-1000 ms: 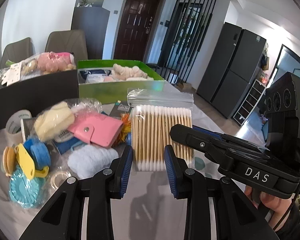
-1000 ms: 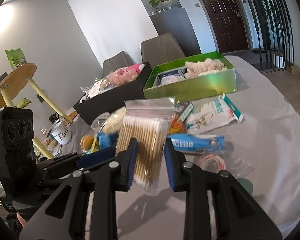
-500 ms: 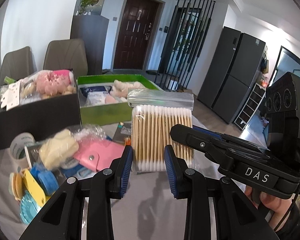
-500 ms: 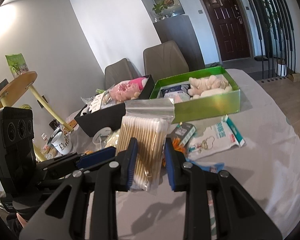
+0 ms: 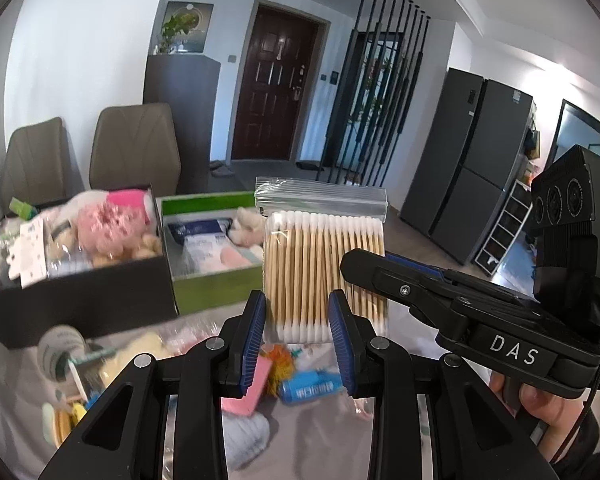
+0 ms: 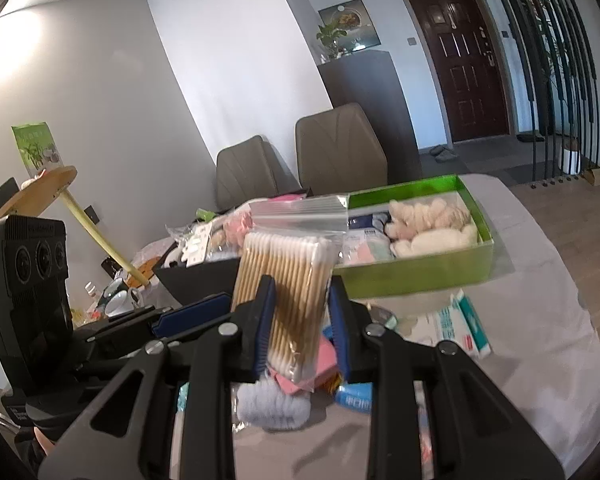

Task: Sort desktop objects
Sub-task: 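Lift the cotton swab bag with the left gripper toward the green box, then carry the cotton swab bag over the green box with the left gripper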

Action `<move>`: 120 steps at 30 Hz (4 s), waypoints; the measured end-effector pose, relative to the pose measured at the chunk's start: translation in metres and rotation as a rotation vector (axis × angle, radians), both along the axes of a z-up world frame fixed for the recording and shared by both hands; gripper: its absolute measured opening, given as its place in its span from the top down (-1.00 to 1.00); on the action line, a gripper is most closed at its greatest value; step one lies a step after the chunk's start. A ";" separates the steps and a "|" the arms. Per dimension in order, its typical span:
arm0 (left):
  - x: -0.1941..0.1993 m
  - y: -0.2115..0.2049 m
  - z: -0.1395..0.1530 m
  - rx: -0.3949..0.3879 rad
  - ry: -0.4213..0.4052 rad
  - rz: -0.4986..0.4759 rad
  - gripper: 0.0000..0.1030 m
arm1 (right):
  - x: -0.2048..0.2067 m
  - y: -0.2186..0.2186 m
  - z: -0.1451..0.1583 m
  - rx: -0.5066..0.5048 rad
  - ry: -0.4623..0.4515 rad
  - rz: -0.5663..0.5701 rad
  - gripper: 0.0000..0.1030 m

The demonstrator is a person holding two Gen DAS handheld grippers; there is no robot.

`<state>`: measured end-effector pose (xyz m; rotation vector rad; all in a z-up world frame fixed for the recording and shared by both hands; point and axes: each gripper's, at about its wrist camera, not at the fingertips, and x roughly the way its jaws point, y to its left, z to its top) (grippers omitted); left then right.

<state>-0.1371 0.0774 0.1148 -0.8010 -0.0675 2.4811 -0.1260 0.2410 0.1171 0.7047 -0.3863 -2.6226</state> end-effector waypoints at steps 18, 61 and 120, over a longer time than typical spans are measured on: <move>-0.047 -0.009 -0.016 0.010 -0.035 0.024 0.36 | -0.046 0.008 0.005 -0.001 -0.010 0.012 0.73; -0.082 0.078 -0.138 -0.124 -0.332 -0.085 0.36 | -0.084 0.068 -0.141 -0.101 -0.413 -0.024 0.22; -0.081 0.017 -0.009 -0.061 -0.059 -0.012 0.26 | -0.077 0.001 0.000 0.019 -0.130 0.041 0.48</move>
